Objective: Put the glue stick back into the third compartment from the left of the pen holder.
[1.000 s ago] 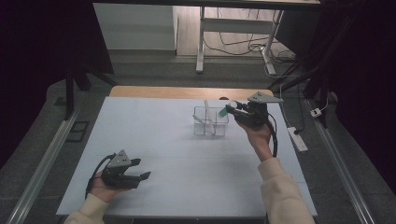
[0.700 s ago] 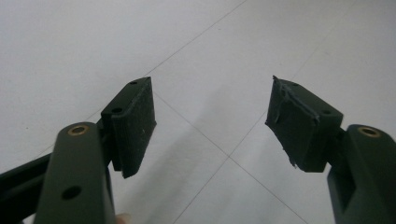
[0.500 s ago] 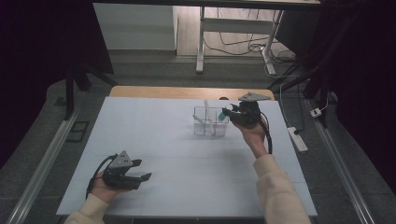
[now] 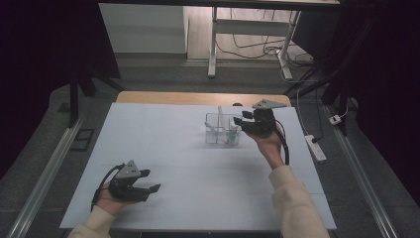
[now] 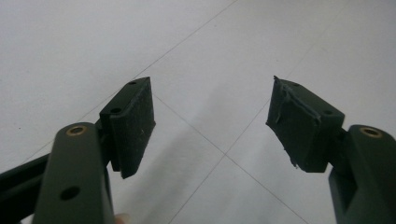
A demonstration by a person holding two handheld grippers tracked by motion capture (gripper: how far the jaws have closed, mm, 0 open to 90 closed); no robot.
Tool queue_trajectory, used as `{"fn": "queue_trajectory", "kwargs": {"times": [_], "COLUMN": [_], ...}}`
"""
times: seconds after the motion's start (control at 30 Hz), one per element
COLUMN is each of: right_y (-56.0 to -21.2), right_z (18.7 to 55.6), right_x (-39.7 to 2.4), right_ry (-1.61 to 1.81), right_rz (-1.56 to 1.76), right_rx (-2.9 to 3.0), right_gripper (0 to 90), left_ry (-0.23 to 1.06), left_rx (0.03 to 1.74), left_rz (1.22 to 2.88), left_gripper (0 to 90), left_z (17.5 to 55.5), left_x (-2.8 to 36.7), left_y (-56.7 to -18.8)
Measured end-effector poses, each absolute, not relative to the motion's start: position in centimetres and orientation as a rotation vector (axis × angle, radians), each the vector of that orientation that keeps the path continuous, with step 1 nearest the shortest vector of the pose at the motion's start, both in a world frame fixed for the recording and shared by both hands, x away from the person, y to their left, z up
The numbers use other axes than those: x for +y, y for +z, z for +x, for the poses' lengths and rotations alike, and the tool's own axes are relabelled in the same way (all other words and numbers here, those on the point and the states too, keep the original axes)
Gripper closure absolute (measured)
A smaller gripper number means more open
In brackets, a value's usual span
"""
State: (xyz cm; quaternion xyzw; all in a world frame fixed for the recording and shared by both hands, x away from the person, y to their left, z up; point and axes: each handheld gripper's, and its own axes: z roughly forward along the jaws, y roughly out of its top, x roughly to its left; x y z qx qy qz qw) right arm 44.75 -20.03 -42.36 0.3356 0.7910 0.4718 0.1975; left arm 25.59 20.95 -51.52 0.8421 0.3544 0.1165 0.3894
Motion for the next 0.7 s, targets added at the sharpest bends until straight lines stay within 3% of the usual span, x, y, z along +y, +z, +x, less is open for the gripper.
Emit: {"fn": "queue_trajectory", "kwargs": {"times": [0.7], "right_y": [-43.6], "right_z": [40.6], "right_x": [-22.3], "right_ry": [1.399], "right_rz": [0.838], "right_rx": [2.276], "right_gripper": [48.0], "left_ry": [0.295], "left_rx": [0.909], "left_rz": [2.138], "left_gripper": [31.3], "left_z": [25.7], "left_x": [21.1], "left_y": [-51.6]}}
